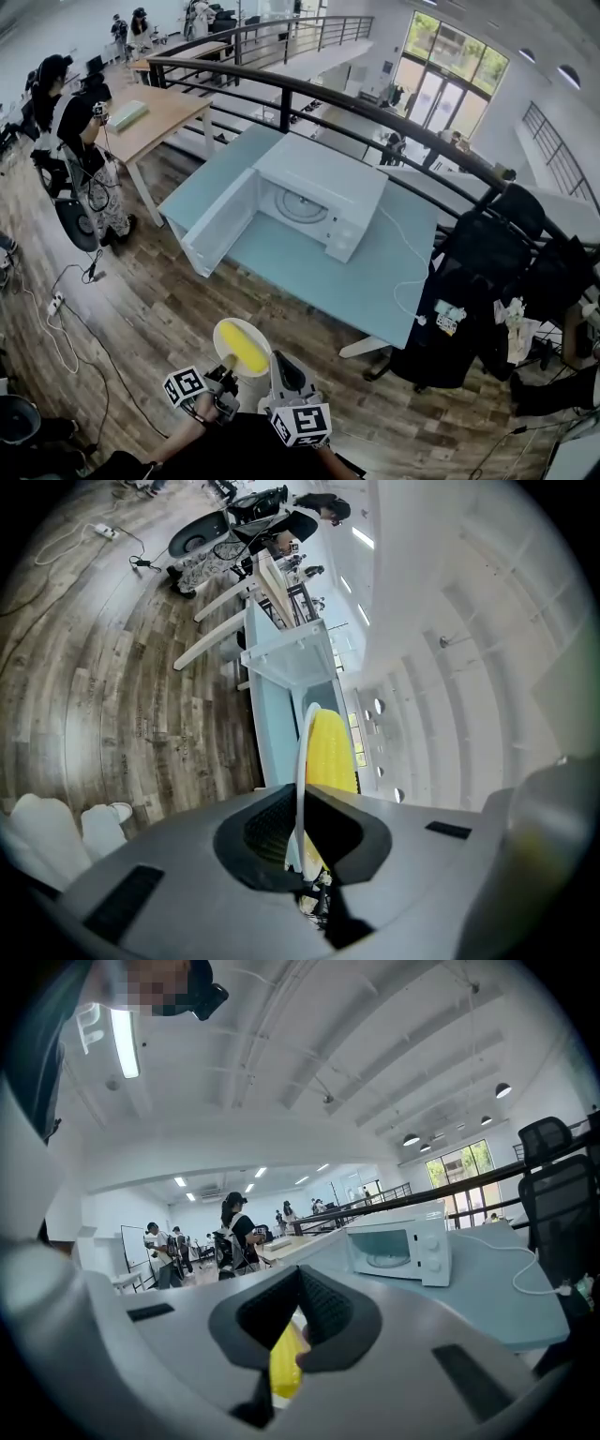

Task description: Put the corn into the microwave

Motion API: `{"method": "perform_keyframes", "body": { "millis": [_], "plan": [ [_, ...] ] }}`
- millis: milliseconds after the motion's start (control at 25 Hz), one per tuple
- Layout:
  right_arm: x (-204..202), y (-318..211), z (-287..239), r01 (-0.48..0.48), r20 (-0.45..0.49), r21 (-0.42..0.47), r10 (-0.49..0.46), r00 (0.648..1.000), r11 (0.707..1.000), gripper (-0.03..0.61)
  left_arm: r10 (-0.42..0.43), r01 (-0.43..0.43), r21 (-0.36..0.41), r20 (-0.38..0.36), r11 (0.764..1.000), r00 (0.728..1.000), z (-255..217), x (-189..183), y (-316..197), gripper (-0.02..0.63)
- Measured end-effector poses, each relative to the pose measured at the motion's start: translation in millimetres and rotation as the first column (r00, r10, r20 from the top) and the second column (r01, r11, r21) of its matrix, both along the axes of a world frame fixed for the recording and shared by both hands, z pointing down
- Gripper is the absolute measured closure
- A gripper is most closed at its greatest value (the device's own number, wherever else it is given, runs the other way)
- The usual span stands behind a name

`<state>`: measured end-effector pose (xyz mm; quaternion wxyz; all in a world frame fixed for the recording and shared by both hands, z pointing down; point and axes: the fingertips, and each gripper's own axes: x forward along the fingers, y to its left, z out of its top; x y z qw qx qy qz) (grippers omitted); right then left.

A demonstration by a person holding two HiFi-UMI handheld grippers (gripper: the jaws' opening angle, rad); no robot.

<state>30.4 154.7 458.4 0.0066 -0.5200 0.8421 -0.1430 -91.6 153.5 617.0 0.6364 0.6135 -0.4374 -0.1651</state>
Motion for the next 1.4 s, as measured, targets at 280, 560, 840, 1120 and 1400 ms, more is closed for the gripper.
{"method": "perform_keyframes", "body": {
  "millis": [280,560,840,1120,1400],
  "plan": [
    [19,-17,-5,0.009,0.002,0.011,-0.009,1.0,1.0,0.569,0.008,-0.009,0.01,0.002,1.0,1.0,0,23,-13,0.595],
    [31,-28,-2,0.006,0.014,0.01,-0.006,1.0,1.0,0.569,0.014,-0.014,0.004,0.0,1.0,1.0,0,35,-27,0.595],
    [50,-42,-2,-0.041,0.024,0.016,0.041,0.999,0.999,0.569,0.018,-0.019,0.017,0.002,1.0,1.0,-4,43,-47,0.595],
    [59,-55,-4,-0.055,0.01,0.022,0.054,0.998,0.998,0.569,0.006,-0.006,0.015,-0.004,1.0,1.0,-2,46,-65,0.595],
    [72,-72,3,-0.078,0.003,0.015,0.078,0.997,0.997,0.569,0.0,0.0,0.01,-0.012,1.0,1.0,4,52,-84,0.595]
  ]
}}
